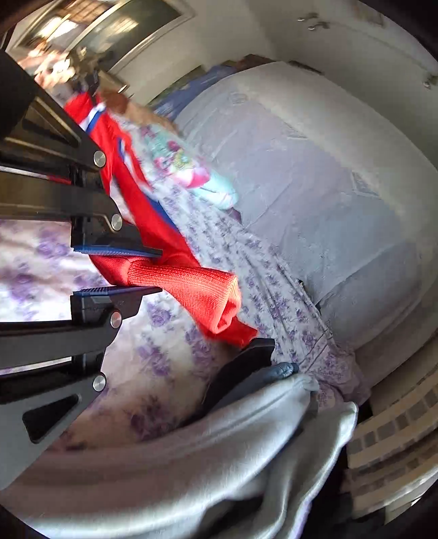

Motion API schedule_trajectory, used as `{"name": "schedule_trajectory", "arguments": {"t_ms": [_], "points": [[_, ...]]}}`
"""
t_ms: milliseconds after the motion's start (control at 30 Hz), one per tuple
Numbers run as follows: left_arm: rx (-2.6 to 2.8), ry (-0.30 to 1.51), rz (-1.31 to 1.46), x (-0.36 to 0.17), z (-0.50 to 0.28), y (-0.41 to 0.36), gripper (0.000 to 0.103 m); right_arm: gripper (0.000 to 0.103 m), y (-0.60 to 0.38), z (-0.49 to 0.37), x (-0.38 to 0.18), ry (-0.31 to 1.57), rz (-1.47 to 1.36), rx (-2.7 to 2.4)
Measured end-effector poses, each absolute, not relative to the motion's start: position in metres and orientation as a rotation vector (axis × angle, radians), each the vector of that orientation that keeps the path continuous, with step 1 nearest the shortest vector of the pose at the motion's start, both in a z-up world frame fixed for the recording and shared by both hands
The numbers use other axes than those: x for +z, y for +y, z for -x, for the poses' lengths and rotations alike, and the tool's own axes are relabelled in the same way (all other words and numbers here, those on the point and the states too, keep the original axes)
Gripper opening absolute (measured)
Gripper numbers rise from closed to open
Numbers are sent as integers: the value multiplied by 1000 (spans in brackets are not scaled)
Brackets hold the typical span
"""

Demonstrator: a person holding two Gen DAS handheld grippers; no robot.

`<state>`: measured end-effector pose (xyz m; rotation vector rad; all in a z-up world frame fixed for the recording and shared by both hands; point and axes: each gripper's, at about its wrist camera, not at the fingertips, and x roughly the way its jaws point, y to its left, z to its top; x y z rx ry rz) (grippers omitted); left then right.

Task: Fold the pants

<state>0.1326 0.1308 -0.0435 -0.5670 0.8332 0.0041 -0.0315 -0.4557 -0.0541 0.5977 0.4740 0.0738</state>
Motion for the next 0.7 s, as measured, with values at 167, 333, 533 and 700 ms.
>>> {"name": "schedule_trajectory", "arguments": {"t_ms": [167, 333, 533, 700], "points": [[26, 993, 598, -106, -120, 150, 28, 15, -456, 47, -116, 679, -617, -21], [47, 896, 546, -92, -97, 145, 75, 22, -457, 62, -126, 682, -642, -53], [122, 735, 442, -41, -55, 147, 77, 43, -441, 87, -68, 532, -454, -215], [12, 878, 311, -70, -91, 98, 78, 42, -402, 33, -82, 678, -467, 26]]}}
